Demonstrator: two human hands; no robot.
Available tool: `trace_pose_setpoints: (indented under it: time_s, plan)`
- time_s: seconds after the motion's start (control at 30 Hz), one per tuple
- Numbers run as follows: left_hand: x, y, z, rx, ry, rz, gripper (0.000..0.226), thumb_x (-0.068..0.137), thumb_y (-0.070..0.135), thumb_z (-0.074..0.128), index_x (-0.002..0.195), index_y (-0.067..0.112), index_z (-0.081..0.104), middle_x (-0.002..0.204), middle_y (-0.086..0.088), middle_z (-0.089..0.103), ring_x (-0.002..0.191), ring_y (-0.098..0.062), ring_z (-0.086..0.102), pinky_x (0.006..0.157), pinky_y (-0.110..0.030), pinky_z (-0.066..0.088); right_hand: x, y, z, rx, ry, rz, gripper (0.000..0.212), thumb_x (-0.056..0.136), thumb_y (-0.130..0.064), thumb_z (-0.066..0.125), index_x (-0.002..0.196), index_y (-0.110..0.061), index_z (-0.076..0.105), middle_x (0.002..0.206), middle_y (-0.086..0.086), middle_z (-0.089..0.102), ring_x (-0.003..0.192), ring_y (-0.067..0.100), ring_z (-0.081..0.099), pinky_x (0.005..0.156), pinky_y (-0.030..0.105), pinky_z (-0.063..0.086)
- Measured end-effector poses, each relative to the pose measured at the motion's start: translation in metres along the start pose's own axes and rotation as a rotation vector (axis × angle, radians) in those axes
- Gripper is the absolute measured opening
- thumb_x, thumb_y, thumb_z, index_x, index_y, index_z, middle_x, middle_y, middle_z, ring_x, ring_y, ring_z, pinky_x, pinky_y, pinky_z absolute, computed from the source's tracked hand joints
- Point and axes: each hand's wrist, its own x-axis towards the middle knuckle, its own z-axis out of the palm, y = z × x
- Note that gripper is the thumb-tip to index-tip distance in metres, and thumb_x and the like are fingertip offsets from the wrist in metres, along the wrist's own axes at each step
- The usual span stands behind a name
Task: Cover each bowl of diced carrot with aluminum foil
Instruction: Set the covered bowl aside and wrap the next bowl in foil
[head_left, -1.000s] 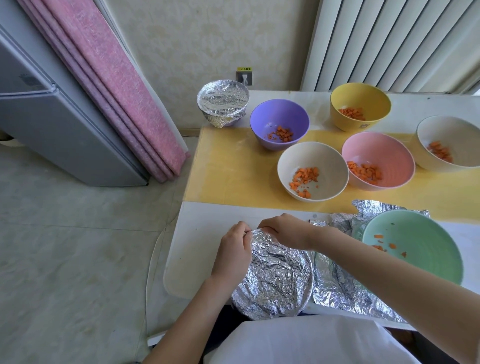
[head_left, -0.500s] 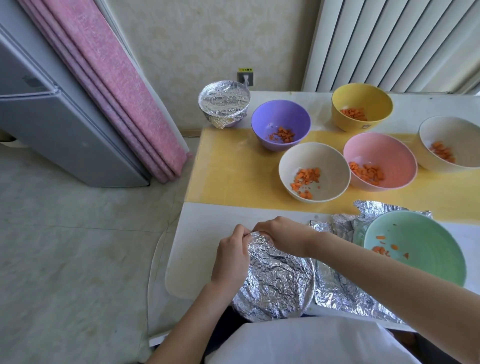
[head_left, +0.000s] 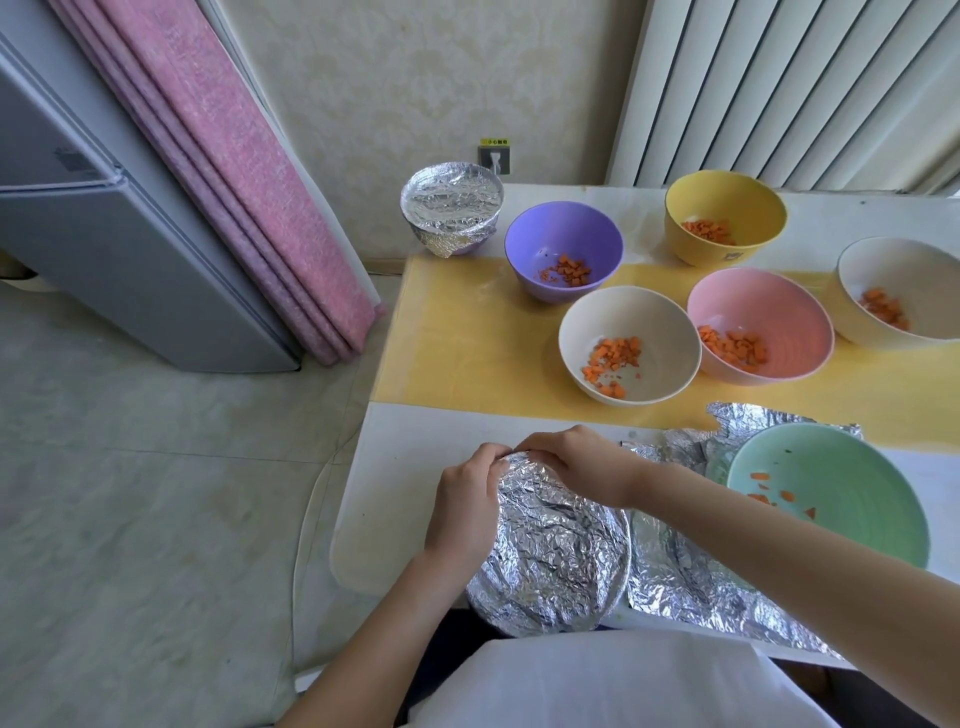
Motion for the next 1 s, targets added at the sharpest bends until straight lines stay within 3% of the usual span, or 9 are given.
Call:
trace_pose_setpoints:
  time_s: [0.07, 0.13, 0.23, 0.33, 0.43, 0.5, 0.7, 0.8, 1.0]
  plan:
    - [0.002, -0.002, 0.0, -0.011, 0.02, -0.021, 0.025, 0.097, 0.012, 0.046, 0.116, 0.007, 0.062, 0.091, -0.009, 0.069, 0.072, -0.018, 0.058, 0.061, -0.018, 0.035, -0.002, 0.003, -0.002, 0.011, -0.017, 0.055, 0.028, 0.101, -0.017, 0.039, 0.121, -0.015, 0.058, 0.097, 0.007, 0.069, 0.085, 0.024, 0.062, 0.075, 0.033, 0.044]
    - [0.003, -0.004, 0.0, -0.031, 0.046, -0.073, 0.029, 0.097, 0.01, 0.046, 0.123, 0.007, 0.059, 0.108, -0.011, 0.068, 0.093, -0.021, 0.063, 0.077, -0.017, 0.042, -0.005, 0.006, -0.002, 0.027, -0.001, 0.11, 0.029, 0.1, -0.015, 0.04, 0.122, -0.017, 0.058, 0.104, 0.006, 0.069, 0.093, 0.024, 0.063, 0.081, 0.034, 0.046]
    - [0.002, -0.004, 0.003, -0.054, 0.058, -0.12, 0.032, 0.097, 0.007, 0.046, 0.128, 0.006, 0.056, 0.118, -0.012, 0.064, 0.107, -0.02, 0.061, 0.091, -0.017, 0.04, -0.006, 0.006, -0.004, -0.001, 0.022, 0.13, 0.03, 0.098, -0.01, 0.04, 0.12, -0.016, 0.06, 0.104, 0.006, 0.069, 0.09, 0.023, 0.063, 0.075, 0.028, 0.044]
    - [0.0, -0.002, 0.004, -0.052, 0.051, -0.156, 0.031, 0.098, 0.008, 0.044, 0.126, 0.006, 0.058, 0.113, -0.009, 0.066, 0.103, -0.021, 0.061, 0.086, -0.017, 0.041, -0.002, 0.006, -0.002, -0.083, -0.004, 0.123, 0.031, 0.098, -0.008, 0.039, 0.121, -0.015, 0.058, 0.097, 0.008, 0.069, 0.079, 0.023, 0.06, 0.066, 0.027, 0.041]
    - [0.0, -0.007, 0.004, -0.035, 0.001, -0.154, 0.024, 0.097, 0.009, 0.041, 0.102, 0.007, 0.064, 0.074, -0.002, 0.061, 0.061, -0.012, 0.052, 0.056, -0.022, 0.033, 0.001, 0.008, 0.003, -0.132, -0.059, 0.127, 0.035, 0.094, -0.002, 0.041, 0.121, -0.017, 0.056, 0.092, 0.009, 0.068, 0.074, 0.023, 0.059, 0.069, 0.035, 0.05]
    - [0.001, -0.009, 0.005, -0.018, -0.03, -0.174, 0.02, 0.097, 0.011, 0.04, 0.087, 0.01, 0.057, 0.062, 0.002, 0.049, 0.049, -0.007, 0.037, 0.05, -0.023, 0.025, 0.004, 0.005, 0.003, -0.167, -0.102, 0.12, 0.038, 0.09, 0.001, 0.041, 0.122, -0.017, 0.054, 0.096, 0.009, 0.067, 0.078, 0.023, 0.059, 0.072, 0.037, 0.05]
    - [0.001, -0.014, 0.006, 0.034, -0.059, -0.192, 0.016, 0.098, 0.009, 0.04, 0.091, 0.006, 0.055, 0.075, -0.01, 0.06, 0.063, -0.022, 0.051, 0.056, -0.037, 0.036, 0.01, -0.008, 0.004, -0.155, -0.163, 0.091, 0.053, 0.083, 0.01, 0.036, 0.129, -0.013, 0.049, 0.11, 0.01, 0.063, 0.095, 0.027, 0.059, 0.08, 0.039, 0.049]
    - [-0.002, -0.012, 0.005, 0.063, -0.053, -0.164, 0.016, 0.098, 0.01, 0.04, 0.092, 0.006, 0.054, 0.072, -0.007, 0.057, 0.059, -0.02, 0.048, 0.053, -0.032, 0.031, 0.008, -0.008, 0.005, -0.171, -0.147, 0.076, 0.055, 0.081, 0.012, 0.035, 0.127, -0.012, 0.05, 0.103, 0.01, 0.065, 0.088, 0.026, 0.059, 0.075, 0.039, 0.049]
    - [-0.002, -0.008, 0.005, 0.088, -0.047, -0.112, 0.015, 0.098, 0.012, 0.042, 0.096, 0.005, 0.055, 0.082, -0.013, 0.065, 0.072, -0.029, 0.06, 0.061, -0.042, 0.046, 0.004, -0.01, 0.002, -0.195, -0.147, 0.059, 0.048, 0.083, 0.012, 0.035, 0.123, -0.01, 0.052, 0.099, 0.005, 0.063, 0.076, 0.017, 0.051, 0.065, 0.028, 0.045]
